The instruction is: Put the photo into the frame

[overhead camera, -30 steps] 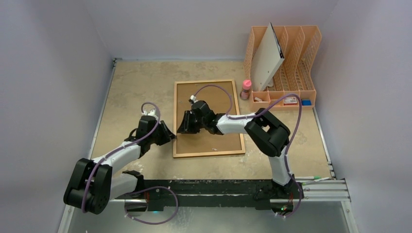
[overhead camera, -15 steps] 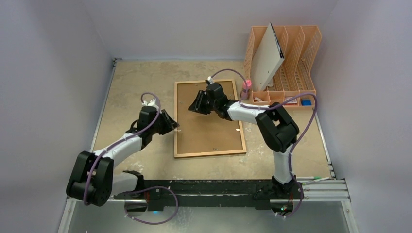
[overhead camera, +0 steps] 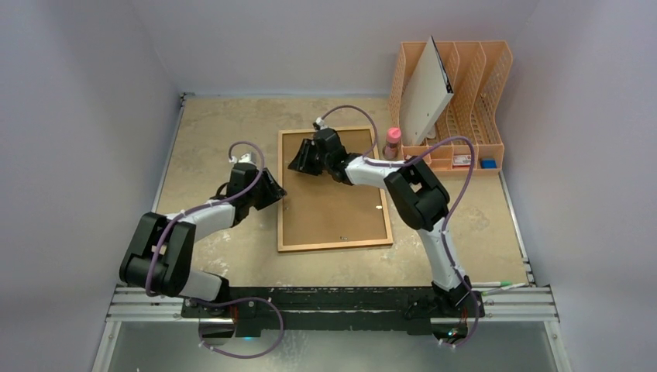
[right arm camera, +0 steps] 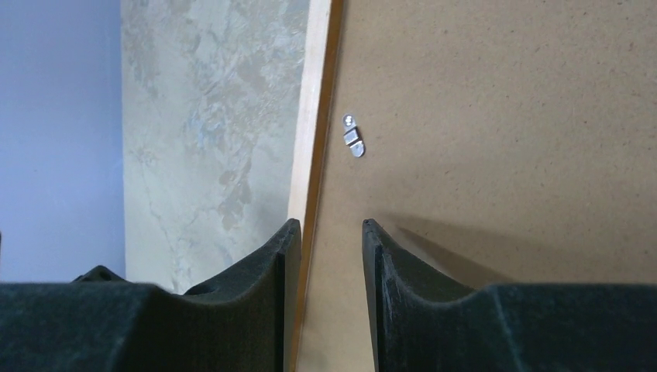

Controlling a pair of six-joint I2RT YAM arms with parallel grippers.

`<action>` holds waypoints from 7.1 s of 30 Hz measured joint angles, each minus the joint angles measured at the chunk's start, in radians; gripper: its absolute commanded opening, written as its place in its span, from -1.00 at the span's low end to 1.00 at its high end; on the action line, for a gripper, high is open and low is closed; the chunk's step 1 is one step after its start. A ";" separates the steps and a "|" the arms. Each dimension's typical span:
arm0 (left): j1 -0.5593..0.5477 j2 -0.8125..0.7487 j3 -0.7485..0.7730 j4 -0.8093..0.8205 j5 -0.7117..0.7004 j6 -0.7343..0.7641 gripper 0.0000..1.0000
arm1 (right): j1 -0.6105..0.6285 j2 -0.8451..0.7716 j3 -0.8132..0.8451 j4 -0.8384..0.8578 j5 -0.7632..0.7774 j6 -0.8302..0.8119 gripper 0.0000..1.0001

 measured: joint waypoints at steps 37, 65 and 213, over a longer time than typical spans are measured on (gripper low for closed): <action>0.000 0.072 0.002 0.051 -0.003 0.044 -0.50 | -0.001 0.158 0.205 -0.035 0.078 0.055 -0.25; 0.000 0.073 0.002 0.052 -0.002 0.044 -0.51 | -0.007 0.185 0.229 -0.006 0.005 0.048 -0.31; 0.006 -0.029 -0.019 0.005 0.075 0.052 -0.23 | -0.041 -0.810 -0.606 -0.545 0.287 -0.099 0.62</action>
